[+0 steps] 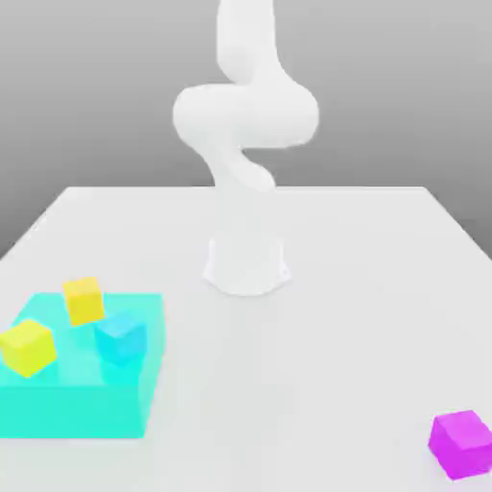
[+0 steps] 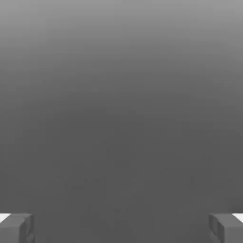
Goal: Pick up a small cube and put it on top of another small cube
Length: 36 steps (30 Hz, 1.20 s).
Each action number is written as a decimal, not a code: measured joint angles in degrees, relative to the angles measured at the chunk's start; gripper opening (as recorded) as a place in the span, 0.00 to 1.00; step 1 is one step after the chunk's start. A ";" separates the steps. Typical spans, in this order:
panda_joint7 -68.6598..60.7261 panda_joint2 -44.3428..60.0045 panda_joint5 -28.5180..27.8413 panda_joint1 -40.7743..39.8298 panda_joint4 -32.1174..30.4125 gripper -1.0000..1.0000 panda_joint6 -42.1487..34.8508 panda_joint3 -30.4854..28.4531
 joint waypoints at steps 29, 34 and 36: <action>26.55 59.08 -14.99 7.72 -0.71 0.50 16.75 19.15; 30.89 69.25 -20.08 12.14 1.18 0.00 23.64 14.69; 30.88 69.25 -20.07 12.14 1.18 0.00 23.67 14.70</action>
